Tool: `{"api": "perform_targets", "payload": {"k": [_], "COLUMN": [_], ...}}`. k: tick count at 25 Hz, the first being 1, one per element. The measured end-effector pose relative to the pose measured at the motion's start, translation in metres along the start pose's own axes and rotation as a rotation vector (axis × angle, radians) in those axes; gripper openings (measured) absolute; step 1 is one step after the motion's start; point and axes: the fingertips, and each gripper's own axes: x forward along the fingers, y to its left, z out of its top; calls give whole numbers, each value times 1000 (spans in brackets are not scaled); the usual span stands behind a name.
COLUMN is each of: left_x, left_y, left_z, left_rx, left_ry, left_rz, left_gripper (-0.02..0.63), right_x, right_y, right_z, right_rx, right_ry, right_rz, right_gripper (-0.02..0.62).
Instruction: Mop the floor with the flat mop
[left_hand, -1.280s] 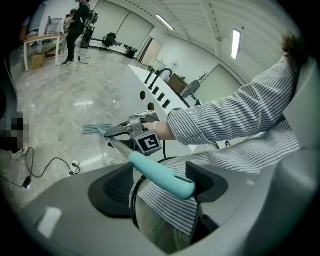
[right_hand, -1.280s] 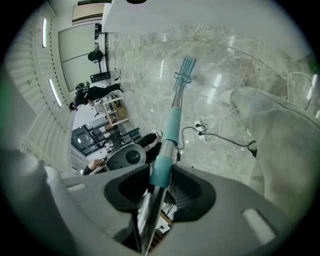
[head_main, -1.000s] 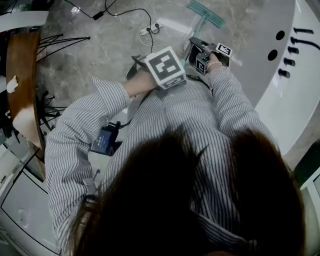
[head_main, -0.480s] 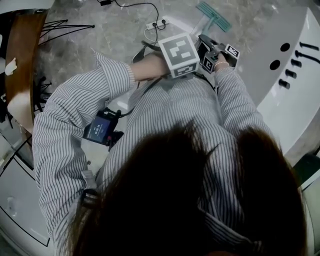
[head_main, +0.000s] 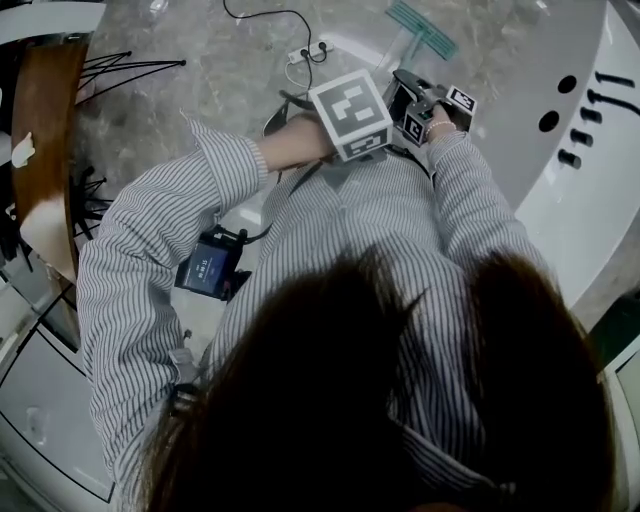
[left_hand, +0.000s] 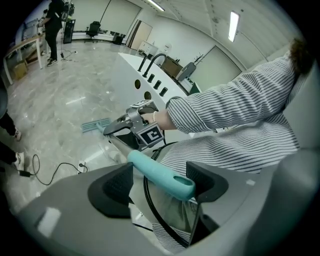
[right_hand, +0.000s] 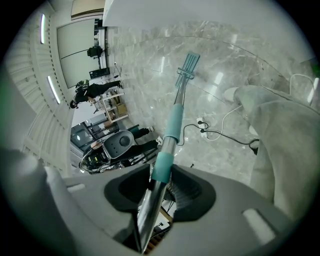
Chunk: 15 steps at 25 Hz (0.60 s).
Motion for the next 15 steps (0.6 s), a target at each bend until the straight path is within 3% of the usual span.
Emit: {"api": "perform_targets", "payload": {"k": [15], "left_x": [8], "left_y": [-13], "left_z": [-7], "left_rx": [-37], "left_ry": [-6], "left_rz": [-15], "left_gripper": [345], "right_x": [-7], "right_y": [-15], "right_z": [-6], "right_rx": [10], "right_ry": [19], "right_rz": [-40], "right_gripper": [132]}}
